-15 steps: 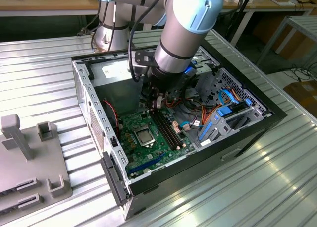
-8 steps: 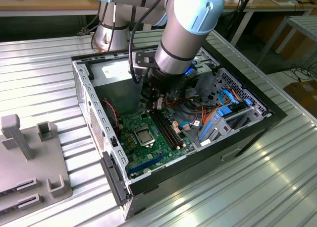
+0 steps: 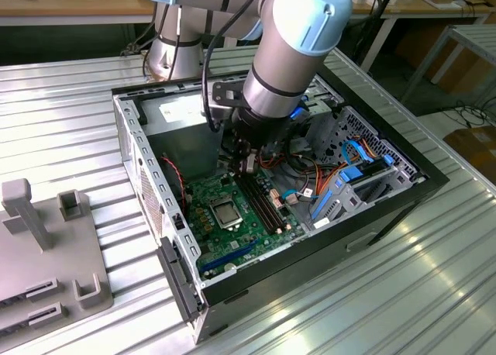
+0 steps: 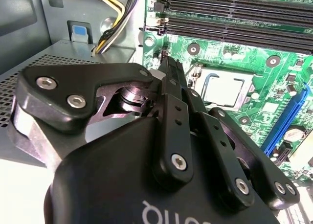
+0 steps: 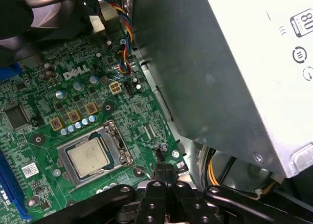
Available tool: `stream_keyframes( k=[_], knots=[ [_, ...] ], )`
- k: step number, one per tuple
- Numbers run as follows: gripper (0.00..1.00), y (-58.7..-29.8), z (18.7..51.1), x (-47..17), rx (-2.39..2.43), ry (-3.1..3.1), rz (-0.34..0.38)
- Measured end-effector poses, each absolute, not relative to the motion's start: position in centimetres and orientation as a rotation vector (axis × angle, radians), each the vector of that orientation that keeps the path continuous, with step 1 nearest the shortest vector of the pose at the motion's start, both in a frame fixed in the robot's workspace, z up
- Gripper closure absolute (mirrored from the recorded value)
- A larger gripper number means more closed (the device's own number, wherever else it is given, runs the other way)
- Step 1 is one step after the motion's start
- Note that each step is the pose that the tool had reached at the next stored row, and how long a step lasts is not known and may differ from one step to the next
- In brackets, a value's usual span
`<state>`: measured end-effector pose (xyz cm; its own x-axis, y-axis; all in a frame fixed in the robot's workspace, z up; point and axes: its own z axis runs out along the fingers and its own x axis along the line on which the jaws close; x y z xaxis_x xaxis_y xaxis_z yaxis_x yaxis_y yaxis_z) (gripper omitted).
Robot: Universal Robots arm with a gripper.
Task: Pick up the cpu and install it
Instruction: 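Install the first cpu locking lever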
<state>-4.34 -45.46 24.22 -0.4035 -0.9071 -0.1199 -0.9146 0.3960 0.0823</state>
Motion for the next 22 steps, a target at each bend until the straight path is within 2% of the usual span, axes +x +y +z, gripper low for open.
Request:
stream_keyframes(
  k=[22],
  knots=[
    [0.89, -46.39, 24.54, -4.69, -1.773, 2.5, 0.189]
  ],
)
